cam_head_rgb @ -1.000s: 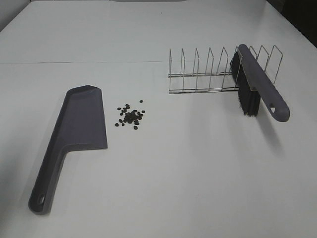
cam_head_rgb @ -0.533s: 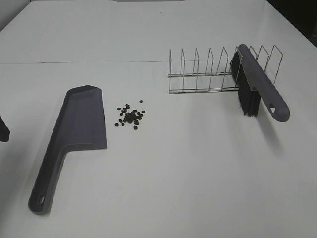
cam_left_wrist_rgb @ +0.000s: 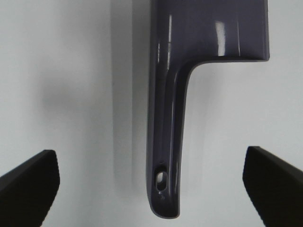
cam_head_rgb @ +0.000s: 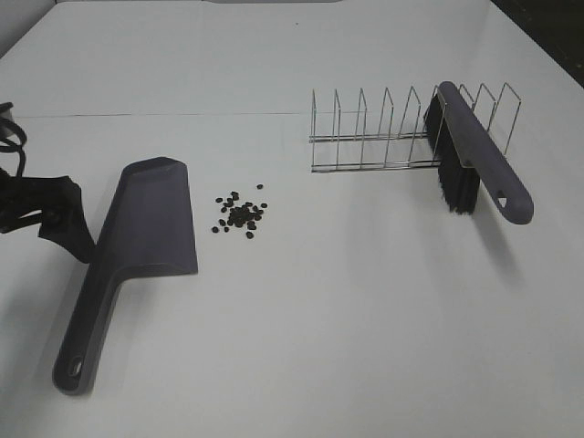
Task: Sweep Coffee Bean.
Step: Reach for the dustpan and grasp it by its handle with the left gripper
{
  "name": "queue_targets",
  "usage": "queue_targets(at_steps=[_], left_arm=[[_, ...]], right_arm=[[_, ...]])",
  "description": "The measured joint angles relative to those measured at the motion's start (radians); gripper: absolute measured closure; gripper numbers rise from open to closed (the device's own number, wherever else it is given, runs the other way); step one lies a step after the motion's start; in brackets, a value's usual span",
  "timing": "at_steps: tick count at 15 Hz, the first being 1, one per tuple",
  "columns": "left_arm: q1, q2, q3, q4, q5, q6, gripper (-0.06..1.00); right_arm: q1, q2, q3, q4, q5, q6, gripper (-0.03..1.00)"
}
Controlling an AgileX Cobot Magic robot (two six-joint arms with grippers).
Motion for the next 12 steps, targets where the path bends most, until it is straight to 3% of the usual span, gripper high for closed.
queue_targets(at_steps=[7,12], left_arm=[[-0.086,0.114,-0.027,0.009,-0.049,-0.061,-0.03],[-0.098,0.199,-0.059,0.045,-0.078,-0.112,-0.03]], right_arm=[[0.000,0.000,0.000,0.000,0.000,0.001,0.06],[0.000,0.000,0.000,0.000,0.000,0.001,0.06]])
